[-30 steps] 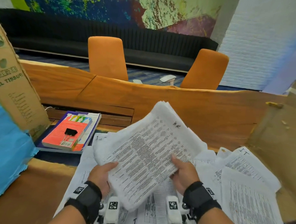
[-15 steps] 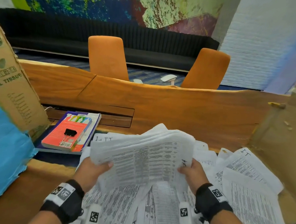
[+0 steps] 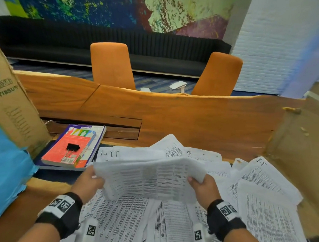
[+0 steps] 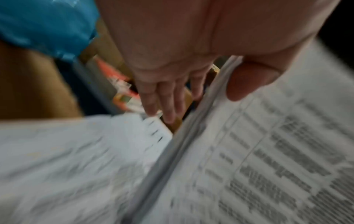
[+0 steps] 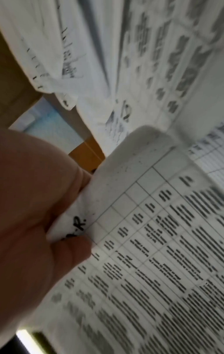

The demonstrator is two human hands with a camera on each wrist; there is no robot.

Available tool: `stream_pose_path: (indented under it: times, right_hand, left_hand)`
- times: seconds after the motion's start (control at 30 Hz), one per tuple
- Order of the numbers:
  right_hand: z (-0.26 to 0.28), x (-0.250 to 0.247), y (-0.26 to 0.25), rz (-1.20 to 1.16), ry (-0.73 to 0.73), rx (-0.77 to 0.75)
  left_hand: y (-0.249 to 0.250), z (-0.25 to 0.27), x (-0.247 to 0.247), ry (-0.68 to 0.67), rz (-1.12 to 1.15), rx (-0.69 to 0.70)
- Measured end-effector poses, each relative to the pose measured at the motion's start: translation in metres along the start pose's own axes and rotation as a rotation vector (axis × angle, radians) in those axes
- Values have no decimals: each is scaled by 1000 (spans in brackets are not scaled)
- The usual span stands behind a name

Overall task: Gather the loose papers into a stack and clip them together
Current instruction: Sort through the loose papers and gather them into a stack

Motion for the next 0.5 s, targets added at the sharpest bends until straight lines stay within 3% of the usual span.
stream_pose_path:
  times: [0.1, 0.13, 0.2, 0.27, 0.33, 0.5]
  right_hand:
    - [-2, -7, -15, 117, -29, -93]
    - [-3, -7, -21, 158, -46, -129]
    - [-3, -4, -31, 198, -88, -185]
    - [-1, -1, -41, 199, -131, -212]
    - [1, -1, -49, 176, -165, -229]
    - [2, -8, -41, 159, -315, -240]
  left_hand:
    - [56, 28, -19, 232, -143, 210]
    - [81, 43, -13, 250, -246, 323]
    - [119, 65, 23, 159, -606, 489]
    - [129, 68, 62, 27, -942, 488]
    - [126, 60, 85, -40, -1102, 397]
    - [112, 47, 110, -125, -1036, 307]
Point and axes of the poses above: each hand's wrist, its own z-axis away from the middle knuckle, its own x-axis out of the palm, y = z × x, the point moved 7 cm from there along -z, towards the middle knuckle, and after that the axes turned 9 degrees about -x, right-handed, at the moved point
